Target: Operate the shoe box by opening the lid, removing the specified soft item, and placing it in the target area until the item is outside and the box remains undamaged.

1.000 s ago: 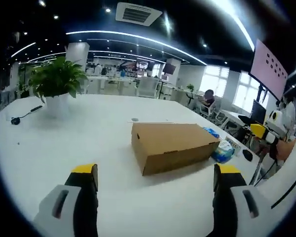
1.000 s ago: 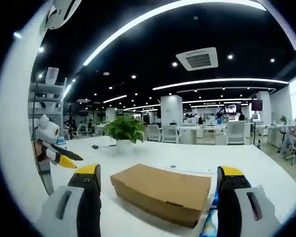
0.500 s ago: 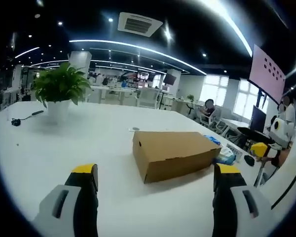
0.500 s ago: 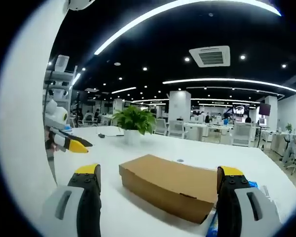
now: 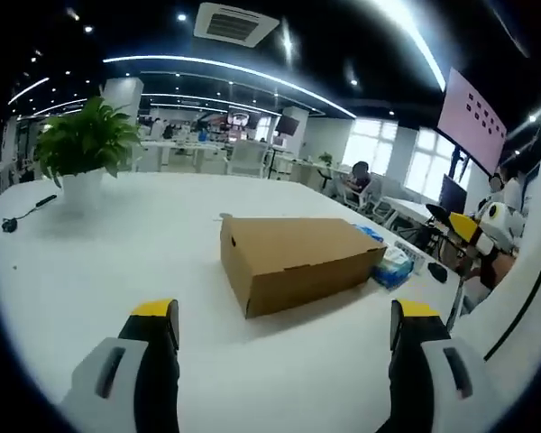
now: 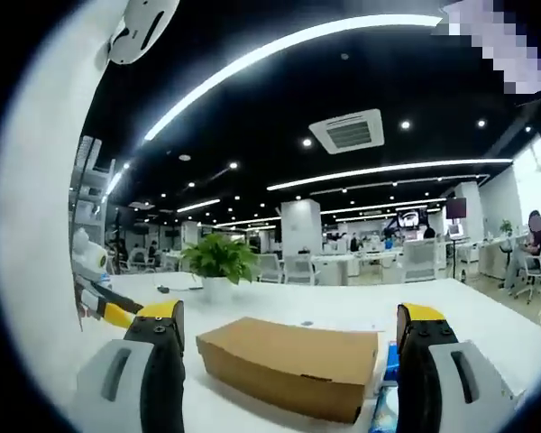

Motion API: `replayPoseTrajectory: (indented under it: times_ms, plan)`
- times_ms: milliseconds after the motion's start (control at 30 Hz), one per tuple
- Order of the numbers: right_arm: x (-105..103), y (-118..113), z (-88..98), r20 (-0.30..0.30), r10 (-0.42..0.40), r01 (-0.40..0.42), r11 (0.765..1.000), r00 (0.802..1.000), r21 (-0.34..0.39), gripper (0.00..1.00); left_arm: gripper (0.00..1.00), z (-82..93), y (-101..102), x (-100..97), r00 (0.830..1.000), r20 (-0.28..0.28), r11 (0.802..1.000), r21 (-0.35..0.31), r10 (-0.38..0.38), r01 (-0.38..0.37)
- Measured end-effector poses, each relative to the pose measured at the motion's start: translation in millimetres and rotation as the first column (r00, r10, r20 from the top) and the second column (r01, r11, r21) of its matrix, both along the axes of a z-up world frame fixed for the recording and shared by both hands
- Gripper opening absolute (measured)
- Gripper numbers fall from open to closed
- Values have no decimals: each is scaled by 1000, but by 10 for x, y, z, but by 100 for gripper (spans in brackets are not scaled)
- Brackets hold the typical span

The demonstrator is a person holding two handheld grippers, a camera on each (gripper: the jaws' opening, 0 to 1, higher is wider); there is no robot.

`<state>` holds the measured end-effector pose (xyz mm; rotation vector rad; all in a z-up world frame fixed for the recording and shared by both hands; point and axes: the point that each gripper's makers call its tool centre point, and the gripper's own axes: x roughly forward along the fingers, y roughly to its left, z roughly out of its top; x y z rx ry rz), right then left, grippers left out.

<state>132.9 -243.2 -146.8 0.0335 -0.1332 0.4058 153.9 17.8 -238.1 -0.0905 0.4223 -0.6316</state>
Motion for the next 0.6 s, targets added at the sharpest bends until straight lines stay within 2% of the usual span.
replayPoseTrajectory:
  times_ms: [133, 333, 467, 533, 600]
  plan:
    - [-7, 4, -9, 1, 7, -7, 1000, 1000, -23, 100, 99, 43, 6, 37, 999, -12, 996, -78, 49, -50]
    - [-31, -24, -40, -18, -11, 10, 1000, 1000, -30, 100, 99, 72, -11, 49, 999, 2, 997, -69, 36, -36]
    - [-50, -46, -1, 1, -5, 5, 999, 1000, -38, 99, 99, 60, 28, 56, 1000, 7, 999, -43, 21, -21]
    - [-37, -74, -41, -14, -9, 8, 999, 1000, -50, 100, 99, 107, 66, 69, 999, 34, 998, -58, 21, -19]
    - [-29, -92, -51, -17, -9, 9, 999, 1000, -43, 100, 99, 122, 93, 78, 998, 53, 999, -39, 27, -25]
